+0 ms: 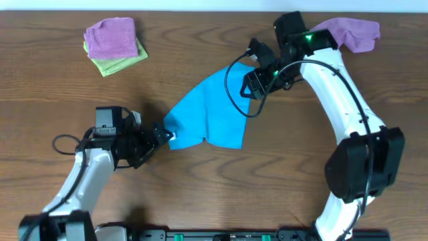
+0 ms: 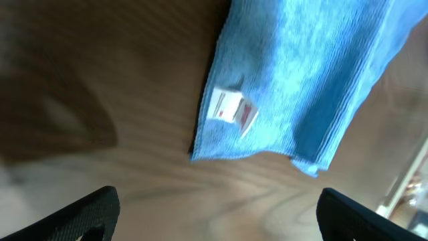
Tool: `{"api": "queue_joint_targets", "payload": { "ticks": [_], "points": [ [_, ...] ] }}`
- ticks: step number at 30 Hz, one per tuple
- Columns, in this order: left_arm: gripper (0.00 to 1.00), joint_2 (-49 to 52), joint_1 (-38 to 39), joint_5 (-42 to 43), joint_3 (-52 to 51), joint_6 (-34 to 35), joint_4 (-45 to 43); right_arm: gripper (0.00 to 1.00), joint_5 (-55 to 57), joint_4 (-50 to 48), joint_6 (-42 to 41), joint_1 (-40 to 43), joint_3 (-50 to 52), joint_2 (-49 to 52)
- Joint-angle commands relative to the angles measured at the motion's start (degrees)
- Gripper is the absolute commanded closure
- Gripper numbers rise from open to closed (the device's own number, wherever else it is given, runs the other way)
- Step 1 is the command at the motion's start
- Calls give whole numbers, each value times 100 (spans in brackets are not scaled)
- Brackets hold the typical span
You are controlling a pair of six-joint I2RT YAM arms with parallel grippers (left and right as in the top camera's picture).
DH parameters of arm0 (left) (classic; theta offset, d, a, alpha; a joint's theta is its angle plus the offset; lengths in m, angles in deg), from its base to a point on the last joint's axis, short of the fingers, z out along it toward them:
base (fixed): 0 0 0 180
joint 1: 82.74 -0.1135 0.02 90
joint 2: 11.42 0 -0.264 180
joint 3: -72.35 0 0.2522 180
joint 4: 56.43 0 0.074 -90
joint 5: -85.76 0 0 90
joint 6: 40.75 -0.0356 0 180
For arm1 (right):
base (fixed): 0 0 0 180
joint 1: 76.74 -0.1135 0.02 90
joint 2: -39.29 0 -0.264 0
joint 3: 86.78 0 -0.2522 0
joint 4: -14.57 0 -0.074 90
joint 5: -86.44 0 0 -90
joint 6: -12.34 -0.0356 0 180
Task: Fold the cloth
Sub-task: 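Grasp the opposite corner of the blue cloth with the left gripper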
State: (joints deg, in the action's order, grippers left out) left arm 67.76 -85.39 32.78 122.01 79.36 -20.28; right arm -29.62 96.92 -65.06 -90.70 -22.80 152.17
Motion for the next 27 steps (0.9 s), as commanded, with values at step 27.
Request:
{"api": "queue_joint_targets", "payload": {
  "ticks": [27],
  "points": [
    [0,1939,599,651,-37,1281,-2374,36,-442,173,98,452,87,0]
  ]
}}
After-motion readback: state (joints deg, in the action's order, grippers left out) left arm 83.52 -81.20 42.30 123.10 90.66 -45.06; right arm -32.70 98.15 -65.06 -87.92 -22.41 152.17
